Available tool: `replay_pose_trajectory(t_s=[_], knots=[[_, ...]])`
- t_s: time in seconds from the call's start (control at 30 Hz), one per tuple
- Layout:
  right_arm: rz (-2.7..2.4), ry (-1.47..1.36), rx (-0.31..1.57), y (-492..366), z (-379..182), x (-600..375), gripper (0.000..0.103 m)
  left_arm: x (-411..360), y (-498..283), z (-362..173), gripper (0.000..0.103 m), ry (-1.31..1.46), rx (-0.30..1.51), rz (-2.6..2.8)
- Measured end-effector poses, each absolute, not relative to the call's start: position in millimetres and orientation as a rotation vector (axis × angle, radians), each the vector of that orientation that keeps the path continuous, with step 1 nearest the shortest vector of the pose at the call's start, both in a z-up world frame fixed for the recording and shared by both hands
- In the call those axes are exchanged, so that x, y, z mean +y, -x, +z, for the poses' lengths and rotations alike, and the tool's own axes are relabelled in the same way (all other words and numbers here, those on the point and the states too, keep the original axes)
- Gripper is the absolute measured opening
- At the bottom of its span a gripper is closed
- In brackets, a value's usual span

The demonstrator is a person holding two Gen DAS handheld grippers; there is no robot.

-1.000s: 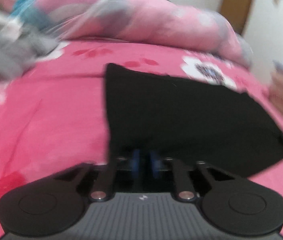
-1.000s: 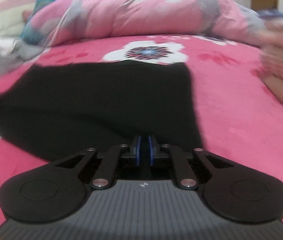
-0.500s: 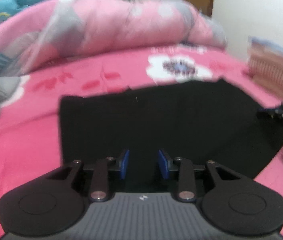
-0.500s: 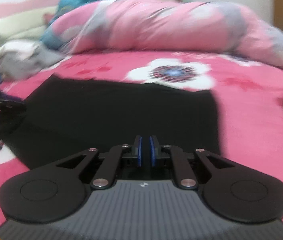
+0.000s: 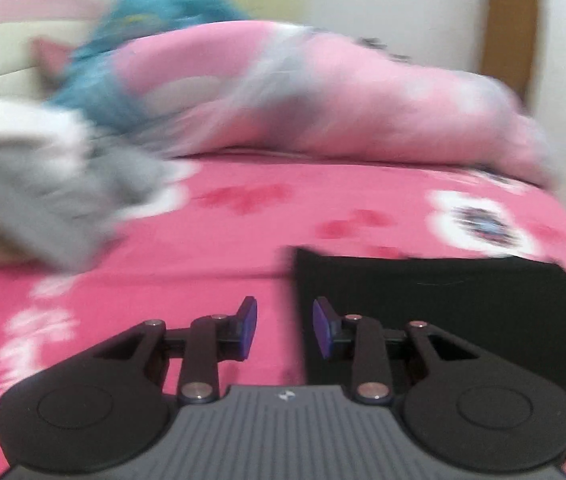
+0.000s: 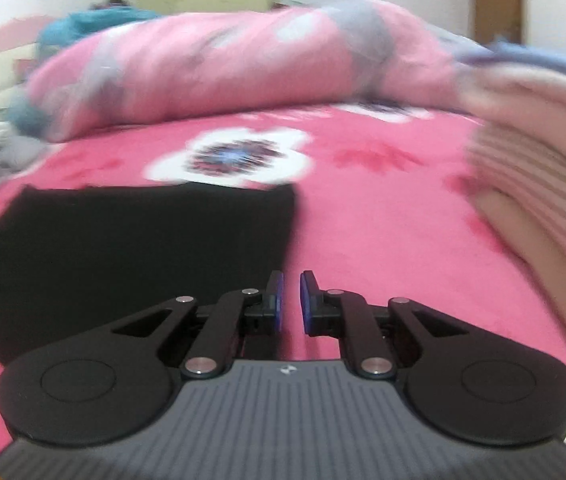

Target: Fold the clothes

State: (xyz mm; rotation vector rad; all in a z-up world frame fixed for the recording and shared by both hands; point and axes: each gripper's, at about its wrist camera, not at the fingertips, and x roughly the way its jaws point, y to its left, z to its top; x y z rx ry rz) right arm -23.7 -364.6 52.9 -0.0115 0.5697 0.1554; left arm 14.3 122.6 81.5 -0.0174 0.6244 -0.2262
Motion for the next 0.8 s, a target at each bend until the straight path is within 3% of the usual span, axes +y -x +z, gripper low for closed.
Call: replay_pose_trajectory(t_s=[0.17,0.23,0.3,0.47,0.63,0.8], knots=[[0.360,0.109,0.601,-22,40,-297,0.008,47,-41,44,0.033,-0.070,0.769,-0.401],[0.389,0.138,0.639,-36,33,-285,0.007,46,-53,32,0.028,-0.045,0.783,-0.380],[0.365,0.196,0.649,-41,27,-294,0.006,66,-62,33,0.022,0.001,0.768,-0.292],[0.139,0.153,0.680,-51,34,-364,0.009,123,-88,37,0.021,0.039,0.753,-0.128],[0.138,0.114,0.627,-59,54,-370,0.011,107,-85,66,0.033,0.001,0.656,-0.214],[0.441,0.204,0.635,-91,51,-302,0.008,50,-106,44,0.036,-0.135,0.745,-0.340]])
